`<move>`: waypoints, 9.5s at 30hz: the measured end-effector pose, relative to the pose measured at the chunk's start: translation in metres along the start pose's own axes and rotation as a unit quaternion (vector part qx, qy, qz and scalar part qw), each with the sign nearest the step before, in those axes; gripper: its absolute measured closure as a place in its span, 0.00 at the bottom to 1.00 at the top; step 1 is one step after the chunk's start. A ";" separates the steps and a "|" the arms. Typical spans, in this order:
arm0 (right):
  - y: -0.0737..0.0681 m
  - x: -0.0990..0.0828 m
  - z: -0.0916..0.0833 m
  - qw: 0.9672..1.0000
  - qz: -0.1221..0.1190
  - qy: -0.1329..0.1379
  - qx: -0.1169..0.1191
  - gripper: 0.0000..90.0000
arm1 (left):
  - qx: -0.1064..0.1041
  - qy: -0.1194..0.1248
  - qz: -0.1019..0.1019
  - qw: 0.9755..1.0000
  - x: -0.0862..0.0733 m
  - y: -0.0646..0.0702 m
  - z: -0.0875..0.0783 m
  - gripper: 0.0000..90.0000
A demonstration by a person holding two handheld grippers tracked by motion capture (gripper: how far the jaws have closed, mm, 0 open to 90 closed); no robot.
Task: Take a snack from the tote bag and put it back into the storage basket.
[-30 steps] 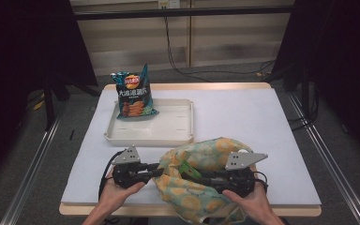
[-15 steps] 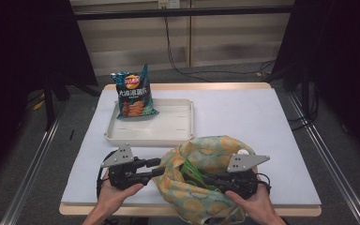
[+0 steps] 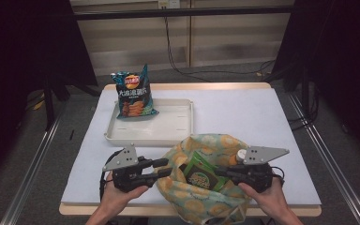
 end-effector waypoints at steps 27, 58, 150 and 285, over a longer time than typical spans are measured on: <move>0.004 0.008 -0.021 0.999 -0.026 0.029 0.019 1.00 | -0.069 -0.050 0.015 0.996 0.033 -0.015 0.067 0.48; 0.008 0.012 -0.015 0.999 -0.032 0.030 0.028 0.94 | -0.105 -0.032 0.047 0.993 0.039 -0.005 0.061 0.82; 0.031 -0.083 -0.061 0.991 0.087 0.058 -0.082 0.32 | 0.009 0.146 -0.023 0.989 0.107 -0.098 -0.046 0.82; 0.033 -0.091 -0.056 0.994 0.085 0.041 -0.055 0.30 | 0.113 -0.028 -0.115 0.987 0.062 -0.238 0.071 0.88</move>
Point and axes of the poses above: each handheld gripper's, and its own axes: z roughly forward along the jaws, x roughly out of its top, y roughly to its right, the point moved 1 cm from there along z, roughly forward along the jaws, and after that the axes turned 14 degrees about -y, right-handed, at the moved point
